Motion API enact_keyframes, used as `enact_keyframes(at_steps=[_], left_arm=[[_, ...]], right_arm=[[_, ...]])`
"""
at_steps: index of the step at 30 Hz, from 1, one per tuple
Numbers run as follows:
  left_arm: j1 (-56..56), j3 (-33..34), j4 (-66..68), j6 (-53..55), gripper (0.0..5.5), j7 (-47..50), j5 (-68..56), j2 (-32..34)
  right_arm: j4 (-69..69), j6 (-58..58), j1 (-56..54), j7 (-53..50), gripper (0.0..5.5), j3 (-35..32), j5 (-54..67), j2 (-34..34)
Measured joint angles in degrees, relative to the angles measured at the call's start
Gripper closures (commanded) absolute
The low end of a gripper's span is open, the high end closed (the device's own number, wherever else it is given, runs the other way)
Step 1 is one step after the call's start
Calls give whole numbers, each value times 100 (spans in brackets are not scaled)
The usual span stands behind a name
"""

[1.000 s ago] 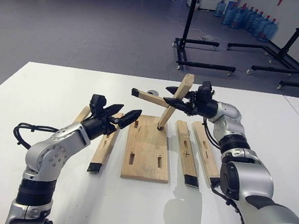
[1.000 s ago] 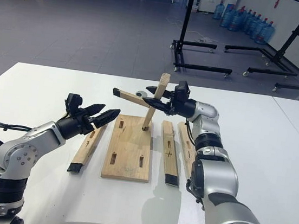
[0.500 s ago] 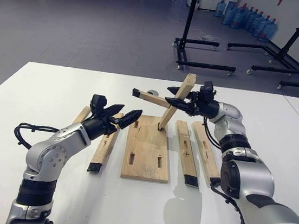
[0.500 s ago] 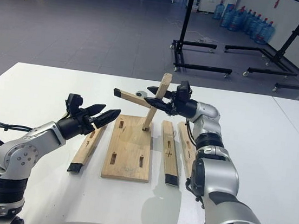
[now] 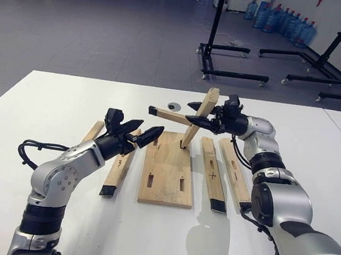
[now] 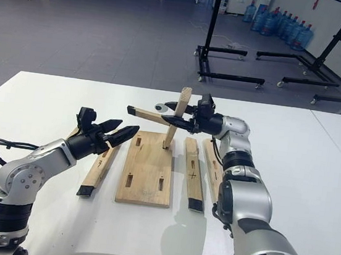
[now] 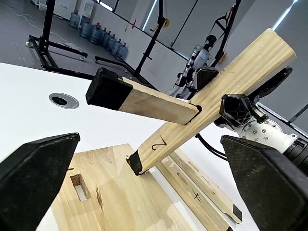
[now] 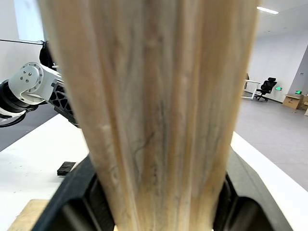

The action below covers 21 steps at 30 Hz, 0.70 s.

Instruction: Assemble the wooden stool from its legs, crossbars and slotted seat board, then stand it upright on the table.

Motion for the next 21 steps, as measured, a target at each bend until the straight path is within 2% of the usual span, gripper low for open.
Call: enact_keyframes(at_steps=[9,14,21], left_arm=[[4,-33,0,-2,13,7,59,-73],[53,-36,-9,-3,13,11,117,-135],[57,-40,-13,-3,13,10,123,-185]], right_arm=[[344,1267,-568,-470,344,470,-395,-260],[440,1282,-317,-907,344,514,-460,-293],[270,676,-108,-911,344,548,-438,-258]])
